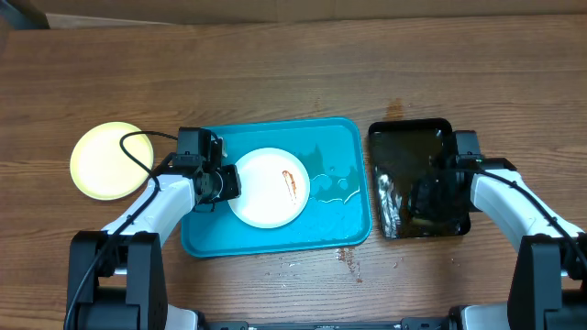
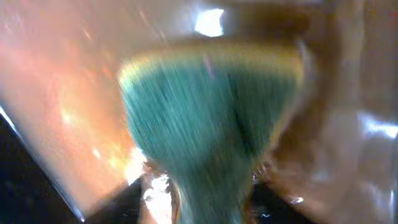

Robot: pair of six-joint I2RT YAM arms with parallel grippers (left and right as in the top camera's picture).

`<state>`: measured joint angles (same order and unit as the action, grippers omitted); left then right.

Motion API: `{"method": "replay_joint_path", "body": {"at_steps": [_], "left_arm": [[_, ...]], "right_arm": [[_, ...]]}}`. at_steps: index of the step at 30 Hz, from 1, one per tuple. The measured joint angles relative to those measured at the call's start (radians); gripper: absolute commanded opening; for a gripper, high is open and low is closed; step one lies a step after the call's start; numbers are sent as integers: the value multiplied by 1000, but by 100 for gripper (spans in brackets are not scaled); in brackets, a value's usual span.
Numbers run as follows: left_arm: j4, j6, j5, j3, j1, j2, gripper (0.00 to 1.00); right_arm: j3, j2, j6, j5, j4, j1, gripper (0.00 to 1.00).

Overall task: Clean dirty plates on tray and stack at the side
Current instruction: 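Dip and swirl the sponge in the soapy water with the right gripper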

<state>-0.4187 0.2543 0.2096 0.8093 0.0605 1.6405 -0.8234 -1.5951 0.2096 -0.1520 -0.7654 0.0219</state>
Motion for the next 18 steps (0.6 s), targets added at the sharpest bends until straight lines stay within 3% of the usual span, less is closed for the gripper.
{"method": "replay_joint_path", "body": {"at_steps": [5, 7, 10, 11, 13, 15, 18], "left_arm": [[-1, 0, 1, 2, 0, 0, 35], [-2, 0, 1, 2, 0, 0, 35], [-3, 0, 2, 2, 0, 0, 33], [-3, 0, 2, 2, 0, 0, 33], [-3, 0, 2, 2, 0, 0, 32], [-3, 0, 0, 2, 0, 0, 30], [-3, 0, -1, 2, 0, 0, 25]], "right_arm": [[0, 0, 0, 13, 114, 0, 70], [0, 0, 0, 23, 118, 0, 63], [0, 0, 4, 32, 107, 0, 39], [0, 0, 3, 35, 105, 0, 26], [2, 0, 0, 39, 108, 0, 15], [5, 0, 4, 37, 116, 0, 15], [8, 0, -1, 36, 133, 0, 32]]}}
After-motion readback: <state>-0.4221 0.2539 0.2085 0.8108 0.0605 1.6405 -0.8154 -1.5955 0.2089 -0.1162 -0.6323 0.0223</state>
